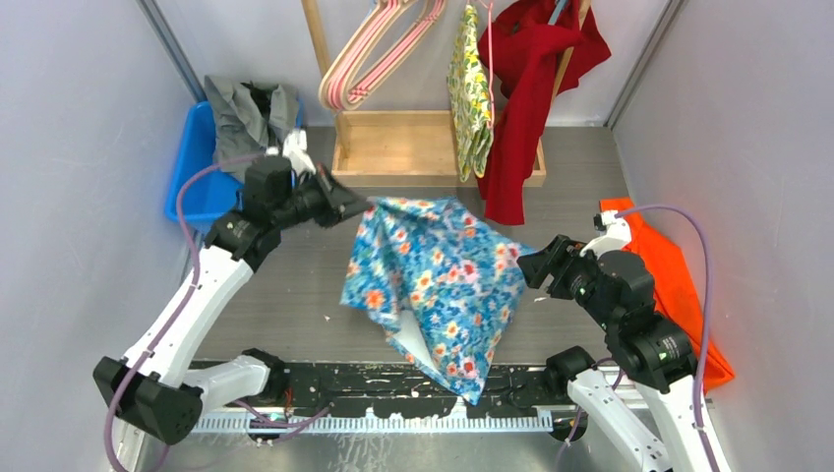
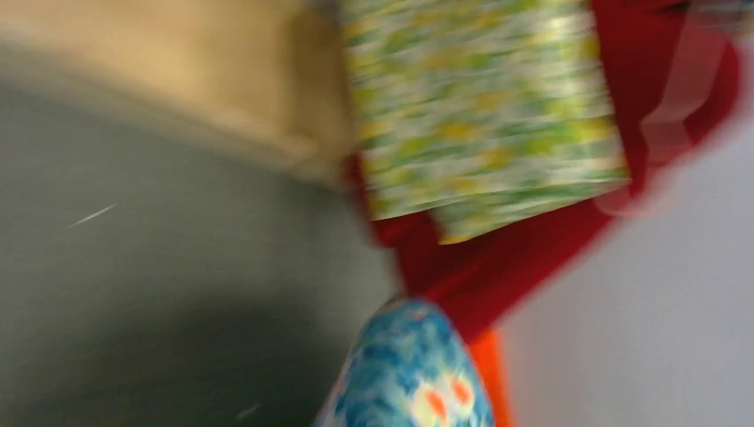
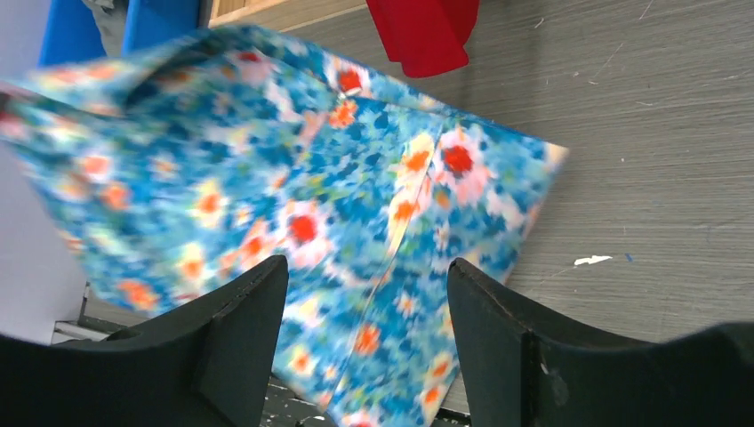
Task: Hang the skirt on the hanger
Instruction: Flatten out the skirt at the center of the board.
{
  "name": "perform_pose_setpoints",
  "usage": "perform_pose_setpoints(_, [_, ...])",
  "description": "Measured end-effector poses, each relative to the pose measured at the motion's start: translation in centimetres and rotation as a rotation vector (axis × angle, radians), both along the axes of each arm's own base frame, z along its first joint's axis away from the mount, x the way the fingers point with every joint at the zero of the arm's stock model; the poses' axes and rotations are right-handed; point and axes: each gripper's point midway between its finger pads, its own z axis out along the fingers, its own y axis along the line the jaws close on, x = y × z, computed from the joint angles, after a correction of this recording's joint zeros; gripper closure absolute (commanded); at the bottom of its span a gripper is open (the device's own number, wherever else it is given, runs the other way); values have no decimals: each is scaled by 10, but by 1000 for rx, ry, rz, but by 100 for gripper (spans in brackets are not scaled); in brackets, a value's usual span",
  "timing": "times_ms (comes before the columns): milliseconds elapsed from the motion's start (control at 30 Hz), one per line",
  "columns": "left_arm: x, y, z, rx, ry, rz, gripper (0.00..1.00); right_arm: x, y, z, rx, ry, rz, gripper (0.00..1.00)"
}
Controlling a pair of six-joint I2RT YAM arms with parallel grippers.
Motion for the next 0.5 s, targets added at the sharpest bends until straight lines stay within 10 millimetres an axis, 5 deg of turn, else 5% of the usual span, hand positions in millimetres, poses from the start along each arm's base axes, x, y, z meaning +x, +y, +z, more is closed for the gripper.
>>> perform_pose_setpoints(100, [12,45,-101,155,164,167,78,1,1,-4,-1,9,5,29])
perform_pose_setpoints(233, [5,91,-199,356,344,281,68,9,9,-25,-15,75,25,29])
perform_pose_setpoints(333, [10,104,-230,440,407,298,63,18,15,-48,-33,144,34,29])
perform_pose_setpoints(500, [12,112,-242,503,395,301,62,32,23,-95,-68,271,40,30])
